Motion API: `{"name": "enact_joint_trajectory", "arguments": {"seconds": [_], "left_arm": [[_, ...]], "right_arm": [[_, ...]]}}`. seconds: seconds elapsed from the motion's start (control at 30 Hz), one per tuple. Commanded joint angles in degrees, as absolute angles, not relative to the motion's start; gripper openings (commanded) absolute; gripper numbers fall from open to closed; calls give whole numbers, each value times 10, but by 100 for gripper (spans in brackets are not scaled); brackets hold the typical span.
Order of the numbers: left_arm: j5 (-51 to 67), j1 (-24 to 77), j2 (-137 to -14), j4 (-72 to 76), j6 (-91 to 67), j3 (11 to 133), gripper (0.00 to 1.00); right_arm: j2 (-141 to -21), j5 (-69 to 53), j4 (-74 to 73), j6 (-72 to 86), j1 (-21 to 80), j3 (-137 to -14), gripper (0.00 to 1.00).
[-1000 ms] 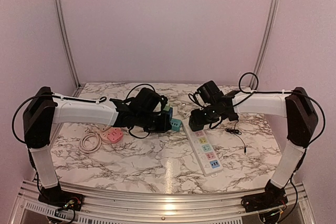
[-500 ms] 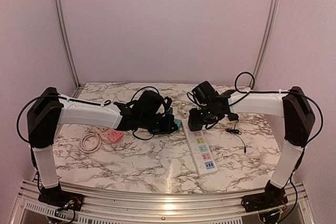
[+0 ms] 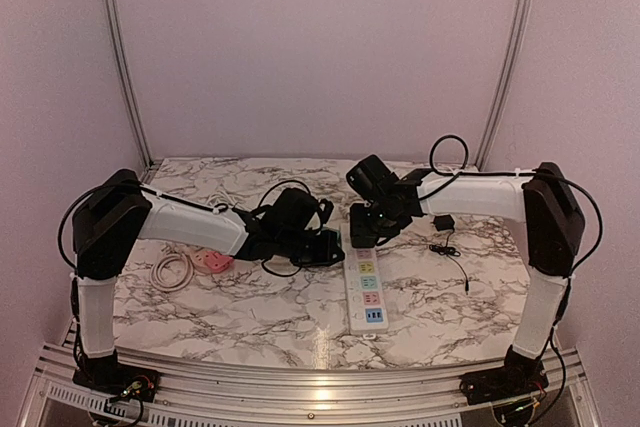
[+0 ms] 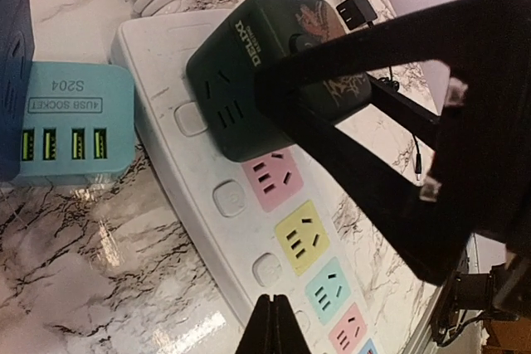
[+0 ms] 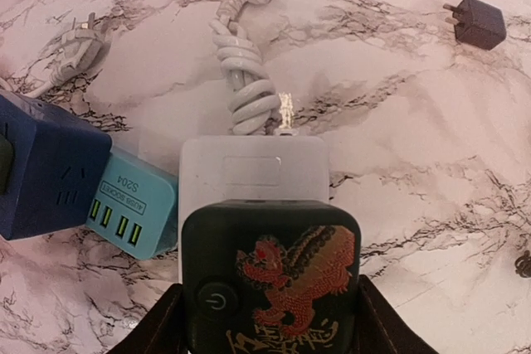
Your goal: Pull the plug off the socket
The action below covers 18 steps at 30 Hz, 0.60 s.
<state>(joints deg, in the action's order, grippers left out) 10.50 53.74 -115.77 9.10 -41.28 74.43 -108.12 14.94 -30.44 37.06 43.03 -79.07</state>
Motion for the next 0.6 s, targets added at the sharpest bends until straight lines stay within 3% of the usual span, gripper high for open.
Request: {"name": "enact_joint_trajectory", "arguments": {"seconds": [0.0, 0.57], "left_arm": [[123, 551, -1197, 111, -425, 770, 0], [130, 572, -1255, 93, -452, 789, 0]], "right_arm": [[-1097, 106, -310, 405, 447, -783, 11], [-1095, 97, -290, 401, 448, -768, 10]]}}
